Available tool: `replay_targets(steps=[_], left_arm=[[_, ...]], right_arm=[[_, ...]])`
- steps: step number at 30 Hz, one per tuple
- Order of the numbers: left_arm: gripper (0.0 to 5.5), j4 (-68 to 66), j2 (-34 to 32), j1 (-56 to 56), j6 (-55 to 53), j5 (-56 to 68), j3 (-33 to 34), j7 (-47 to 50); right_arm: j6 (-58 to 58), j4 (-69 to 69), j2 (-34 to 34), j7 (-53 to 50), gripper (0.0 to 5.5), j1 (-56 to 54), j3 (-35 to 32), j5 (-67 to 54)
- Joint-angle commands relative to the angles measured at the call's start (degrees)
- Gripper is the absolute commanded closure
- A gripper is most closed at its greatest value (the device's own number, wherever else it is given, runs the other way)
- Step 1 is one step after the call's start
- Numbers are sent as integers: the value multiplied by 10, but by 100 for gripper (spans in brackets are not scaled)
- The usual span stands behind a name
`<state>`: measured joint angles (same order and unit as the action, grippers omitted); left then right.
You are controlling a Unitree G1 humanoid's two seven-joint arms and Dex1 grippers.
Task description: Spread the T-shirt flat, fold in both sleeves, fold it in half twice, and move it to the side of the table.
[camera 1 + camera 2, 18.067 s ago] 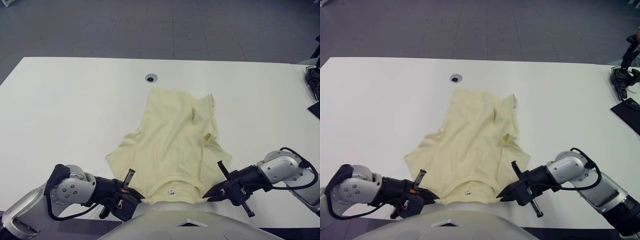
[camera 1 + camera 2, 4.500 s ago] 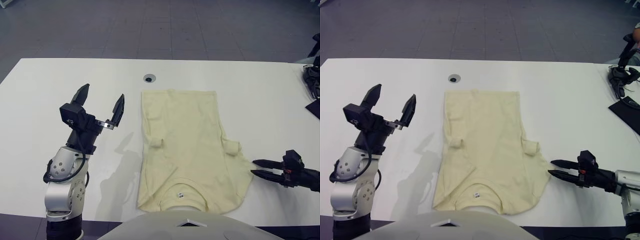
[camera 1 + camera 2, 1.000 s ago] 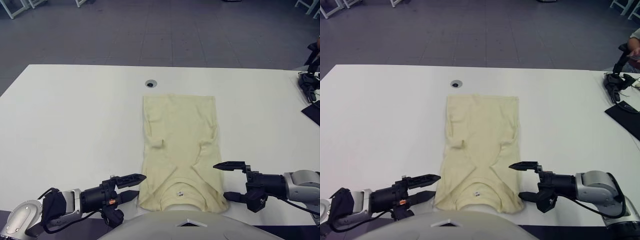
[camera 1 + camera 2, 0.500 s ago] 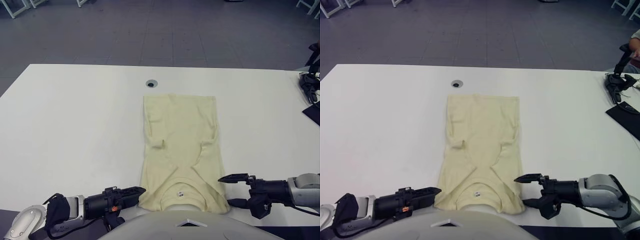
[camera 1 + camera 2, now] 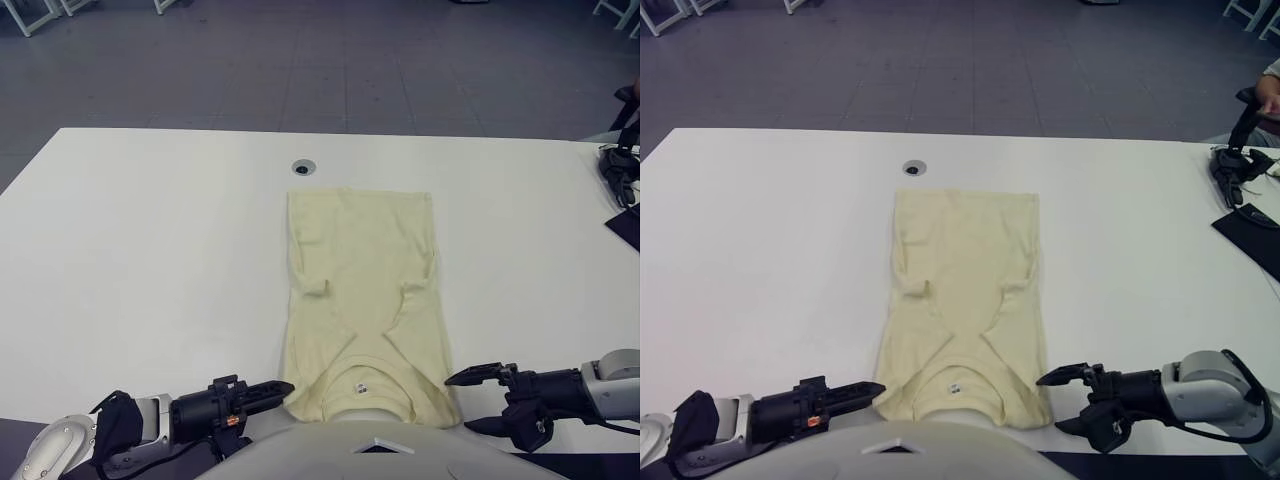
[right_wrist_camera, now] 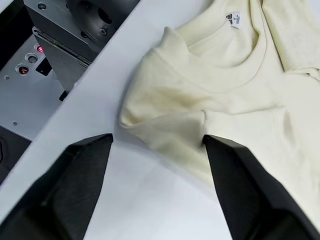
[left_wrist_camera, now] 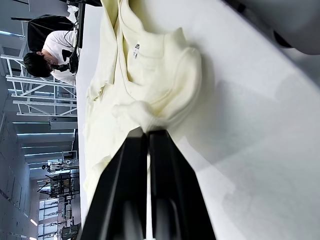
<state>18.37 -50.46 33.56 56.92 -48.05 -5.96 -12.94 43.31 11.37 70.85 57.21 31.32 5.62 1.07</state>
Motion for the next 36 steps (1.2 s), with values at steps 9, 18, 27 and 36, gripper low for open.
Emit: replay_targets(steps=[9,18,27,36], left_arm=[[550,23,2,45,-52,-9,-24,-37],[550,20,-6,59,-103,58,-35,-78],[550,4,-9,42,-138,124,-47,-115],[550,9,-1,39,-147,139,-51,-128]], right_arm=[[-23,0,-2,17,423,-16,56,48],[-29,-35,-3,16,547,-41,73,52],[-35,-23,-1,29,547,-41,87,-20],[-35,-23,1,35,408,-42,71,-38]])
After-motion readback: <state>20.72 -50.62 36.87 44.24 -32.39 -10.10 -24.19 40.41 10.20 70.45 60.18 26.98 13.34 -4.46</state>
